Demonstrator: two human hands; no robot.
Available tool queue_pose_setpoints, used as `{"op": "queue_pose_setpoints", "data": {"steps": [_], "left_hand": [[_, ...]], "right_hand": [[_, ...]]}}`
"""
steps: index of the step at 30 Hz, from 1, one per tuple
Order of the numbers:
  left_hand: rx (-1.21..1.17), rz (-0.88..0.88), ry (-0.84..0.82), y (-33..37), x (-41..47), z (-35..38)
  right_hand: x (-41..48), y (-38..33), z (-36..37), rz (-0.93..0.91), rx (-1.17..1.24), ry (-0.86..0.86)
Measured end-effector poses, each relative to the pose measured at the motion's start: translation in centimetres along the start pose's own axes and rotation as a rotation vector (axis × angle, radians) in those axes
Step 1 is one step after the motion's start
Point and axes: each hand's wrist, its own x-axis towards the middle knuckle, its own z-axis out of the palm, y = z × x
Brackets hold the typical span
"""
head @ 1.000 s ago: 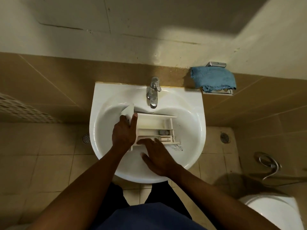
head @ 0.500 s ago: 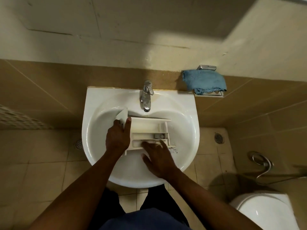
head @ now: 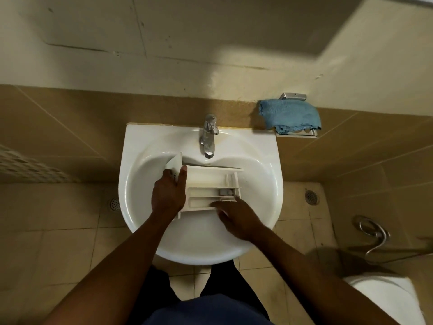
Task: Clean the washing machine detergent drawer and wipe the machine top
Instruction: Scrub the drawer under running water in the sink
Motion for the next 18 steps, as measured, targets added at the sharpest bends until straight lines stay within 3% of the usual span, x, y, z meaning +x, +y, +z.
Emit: {"op": "queue_pose_setpoints", "data": {"steps": [2,4,6,7,9,12,18], "left_hand": [[0.002,0.002,0.002,-0.1,0.0,0.0],[0.000,-0.003,-0.002,0.0,0.0,-0.1],[-0.001,-0.006,0.005,0.2,0.0,-0.1],[0.000,-0.001,0.011,0.3,0.0,-0.1],[-0.002,0.022,0.028,0.3,-0.1,-0.1],[0.012,0.032,0.038,0.1,-0.1,0.0],[0.030,-0.009,0.015,0.1,0.1,0.1]], "right_hand": [[1.5,0.8,-1.2,0.066,0.176,0.065],[3.9,-0.4,-2.4,0.314,0.497,0.224],[7.3,-1.9,-4.0,0.693,1.148,0.322],[8.9,-2.3,-4.7,0.784,1.476,0.316],[11.7,-2.2,-5.2,0.845,1.839,0.305],[15.0,-2.6,-5.1,0.866,2.040,0.249],[17.2,-2.8,-4.9,0.845,2.047,0.135]]}}
